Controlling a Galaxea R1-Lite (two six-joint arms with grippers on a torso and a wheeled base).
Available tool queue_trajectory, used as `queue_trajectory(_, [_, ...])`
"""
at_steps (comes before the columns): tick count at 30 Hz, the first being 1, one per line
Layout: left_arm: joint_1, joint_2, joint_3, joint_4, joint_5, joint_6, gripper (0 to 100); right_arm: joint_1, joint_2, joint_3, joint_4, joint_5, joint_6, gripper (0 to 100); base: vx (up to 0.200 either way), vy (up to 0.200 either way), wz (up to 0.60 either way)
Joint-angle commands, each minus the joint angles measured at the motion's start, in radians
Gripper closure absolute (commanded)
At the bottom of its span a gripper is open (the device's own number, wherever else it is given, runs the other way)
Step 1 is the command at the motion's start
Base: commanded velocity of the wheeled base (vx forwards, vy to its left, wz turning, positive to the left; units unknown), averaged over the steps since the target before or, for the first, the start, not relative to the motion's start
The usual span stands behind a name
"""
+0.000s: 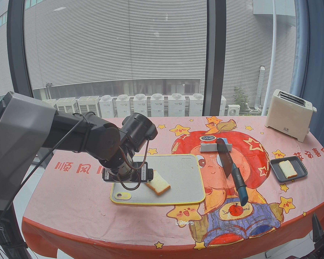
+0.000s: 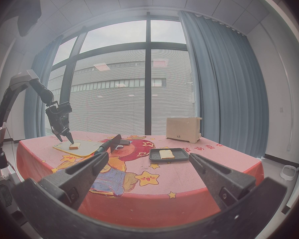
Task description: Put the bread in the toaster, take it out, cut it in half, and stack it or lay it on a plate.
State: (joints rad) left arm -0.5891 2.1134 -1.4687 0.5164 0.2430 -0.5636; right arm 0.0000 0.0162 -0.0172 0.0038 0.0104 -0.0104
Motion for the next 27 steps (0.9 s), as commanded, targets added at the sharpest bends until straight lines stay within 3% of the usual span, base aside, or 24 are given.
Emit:
queue_trajectory(1, [0.0,0.022,-0.01,0.004,0.001,-0.002,0,0.0,-0.016,0.017,0.001,0.0,0.0,0,0.0,0.0,0.0])
queue_trajectory(20, [0.0,0.02,-0.018,0.022,0.001,-0.001,0,0.0,-0.016,0.017,-0.001,0.0,0.0,0,0.0,0.0,0.0])
queue_trajectory(21, [0.0,0.019,-0.019,0.031,0.002,-0.001,100,0.0,-0.016,0.017,-0.001,0.0,0.0,0,0.0,0.0,0.0])
queue_trajectory(27, [0.0,0.019,-0.027,0.037,0.002,-0.001,100,0.0,-0.016,0.017,-0.001,0.0,0.0,0,0.0,0.0,0.0])
